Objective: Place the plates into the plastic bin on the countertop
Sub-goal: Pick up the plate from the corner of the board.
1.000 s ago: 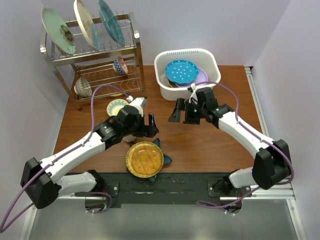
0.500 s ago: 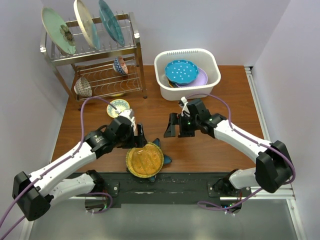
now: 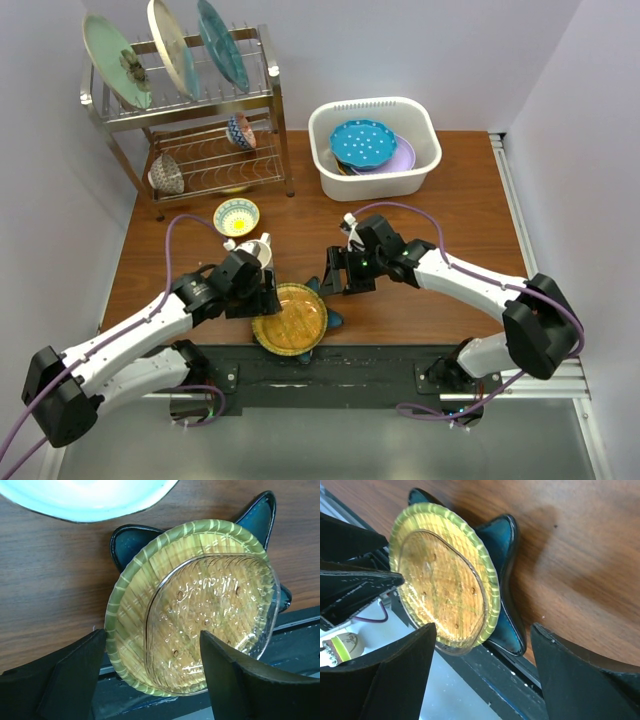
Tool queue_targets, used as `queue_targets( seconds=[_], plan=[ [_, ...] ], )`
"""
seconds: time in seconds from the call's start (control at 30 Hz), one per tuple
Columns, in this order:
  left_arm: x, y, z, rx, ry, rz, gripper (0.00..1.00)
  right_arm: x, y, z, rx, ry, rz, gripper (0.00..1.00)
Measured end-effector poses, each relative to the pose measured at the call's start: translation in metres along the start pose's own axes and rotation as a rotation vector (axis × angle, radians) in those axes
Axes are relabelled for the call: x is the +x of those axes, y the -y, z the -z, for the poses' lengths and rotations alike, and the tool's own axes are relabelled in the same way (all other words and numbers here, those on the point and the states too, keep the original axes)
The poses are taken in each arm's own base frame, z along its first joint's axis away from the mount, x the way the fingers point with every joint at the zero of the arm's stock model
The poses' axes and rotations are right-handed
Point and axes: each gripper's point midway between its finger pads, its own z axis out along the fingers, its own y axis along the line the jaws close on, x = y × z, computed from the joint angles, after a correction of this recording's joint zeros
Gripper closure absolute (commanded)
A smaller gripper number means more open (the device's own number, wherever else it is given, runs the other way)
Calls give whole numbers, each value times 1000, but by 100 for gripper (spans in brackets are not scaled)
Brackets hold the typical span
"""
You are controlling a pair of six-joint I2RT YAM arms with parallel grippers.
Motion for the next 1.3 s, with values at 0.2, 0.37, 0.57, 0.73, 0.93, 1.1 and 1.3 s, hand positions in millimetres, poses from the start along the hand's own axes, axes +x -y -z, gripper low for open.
queue_targets(
  seconds=[0.2,0.37,0.57,0.73,0.93,1.1,1.3],
  plan=[
    [3,3,-4,26,-5,0,34,6,5,-3,7,-10,-20,23],
    [3,5,-6,40,-4,0,35,10,8,-4,9,-19,-28,24],
    [4,9,-11,71,-1,1,36,14,8,-6,5,-28,-32,25],
    [11,10,-18,90,-25,-1,37,14,5,-6,-12,-31,-30,25],
    [21,6,-27,83,-59,-4,39,13,4,-6,-15,-28,-33,26],
    [24,6,-30,87,-73,-8,51,15,5,-6,-19,-31,-33,27],
    [24,6,-28,98,-63,-9,69,18,4,-8,-36,-42,-33,27]
  ],
)
